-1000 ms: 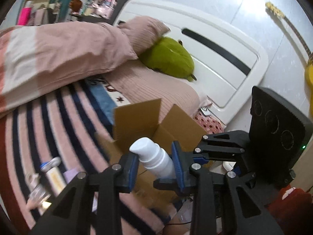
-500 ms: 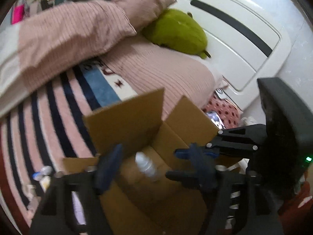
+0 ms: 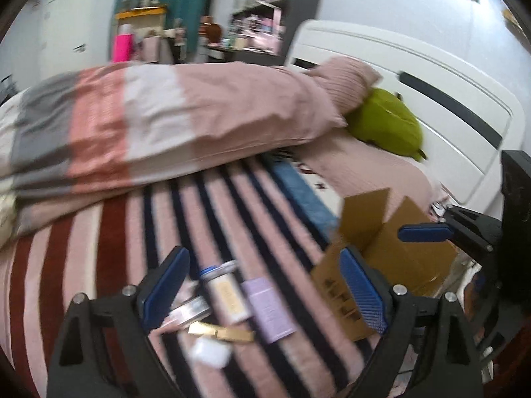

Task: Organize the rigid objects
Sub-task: 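Move the right tool back over the lilac box, then grasp the lilac box upright with the right tool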

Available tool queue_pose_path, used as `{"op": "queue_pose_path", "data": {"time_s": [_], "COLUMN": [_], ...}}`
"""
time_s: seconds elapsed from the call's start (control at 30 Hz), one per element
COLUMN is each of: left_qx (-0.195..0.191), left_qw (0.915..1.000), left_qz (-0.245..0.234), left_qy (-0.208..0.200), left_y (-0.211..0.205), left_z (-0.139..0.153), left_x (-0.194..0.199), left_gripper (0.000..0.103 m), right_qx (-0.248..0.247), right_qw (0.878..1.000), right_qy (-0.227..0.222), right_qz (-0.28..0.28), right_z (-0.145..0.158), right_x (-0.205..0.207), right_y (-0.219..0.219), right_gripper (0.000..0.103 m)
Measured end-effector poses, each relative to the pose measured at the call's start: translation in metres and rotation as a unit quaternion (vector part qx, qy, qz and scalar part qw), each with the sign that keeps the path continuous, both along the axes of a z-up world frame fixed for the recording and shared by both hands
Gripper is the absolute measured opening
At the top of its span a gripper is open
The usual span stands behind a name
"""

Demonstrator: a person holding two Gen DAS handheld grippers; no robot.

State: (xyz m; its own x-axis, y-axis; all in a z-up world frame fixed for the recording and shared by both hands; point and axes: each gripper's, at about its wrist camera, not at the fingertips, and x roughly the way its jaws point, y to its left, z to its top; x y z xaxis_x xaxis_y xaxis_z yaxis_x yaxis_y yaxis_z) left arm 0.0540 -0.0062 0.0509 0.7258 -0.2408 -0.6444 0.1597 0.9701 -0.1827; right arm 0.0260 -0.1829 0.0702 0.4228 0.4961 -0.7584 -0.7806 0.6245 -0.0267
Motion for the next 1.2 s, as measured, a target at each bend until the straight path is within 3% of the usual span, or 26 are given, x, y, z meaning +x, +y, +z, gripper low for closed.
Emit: {"op": "queue_pose_path", "data": {"time_s": [0.13, 0.3, 0.47, 0.6, 0.73, 0.8, 0.9, 1.0, 1.2], "left_qx": [0.0, -0.009, -0.014, -0.025, -0.028, -0.03, -0.036, -0.044, -0.098], "left_qw": [0.9992, 0.9977, 0.9971, 0.9972, 0.9972, 0.9972, 0.9973, 0.9976, 0.9951], "left_qz": [0.04, 0.066, 0.073, 0.067, 0.063, 0.061, 0.056, 0.047, -0.001], "left_qy": [0.001, 0.001, 0.015, 0.025, 0.029, 0.03, 0.03, 0.028, 0.013], "left_y": [0.045, 0.082, 0.099, 0.101, 0.099, 0.098, 0.093, 0.09, 0.071], "left_z": [-0.023, -0.058, -0.093, -0.111, -0.12, -0.121, -0.12, -0.114, -0.09], "left_x": [-0.023, -0.042, -0.047, -0.048, -0.045, -0.044, -0.043, -0.043, -0.038], "left_gripper": [0.09, 0.09, 0.09, 0.09, 0.09, 0.09, 0.09, 0.09, 0.09], "right_qx": [0.001, -0.024, -0.082, -0.113, -0.132, -0.138, -0.133, -0.126, -0.049], "right_qw": [1.0, 0.998, 0.987, 0.971, 0.963, 0.959, 0.96, 0.969, 0.992], "right_qy": [0.023, 0.051, 0.079, 0.106, 0.111, 0.123, 0.121, 0.082, 0.075], "right_qz": [0.016, 0.005, -0.111, -0.179, -0.209, -0.213, -0.214, -0.196, -0.094], "right_z": [-0.016, -0.062, -0.123, -0.162, -0.186, -0.195, -0.196, -0.18, -0.12], "right_x": [-0.01, -0.013, 0.015, 0.045, 0.067, 0.075, 0.079, 0.065, 0.027], "right_y": [0.045, 0.086, 0.087, 0.068, 0.06, 0.057, 0.054, 0.058, 0.074], "right_gripper": [0.097, 0.096, 0.093, 0.07, 0.057, 0.037, 0.033, 0.033, 0.033]}}
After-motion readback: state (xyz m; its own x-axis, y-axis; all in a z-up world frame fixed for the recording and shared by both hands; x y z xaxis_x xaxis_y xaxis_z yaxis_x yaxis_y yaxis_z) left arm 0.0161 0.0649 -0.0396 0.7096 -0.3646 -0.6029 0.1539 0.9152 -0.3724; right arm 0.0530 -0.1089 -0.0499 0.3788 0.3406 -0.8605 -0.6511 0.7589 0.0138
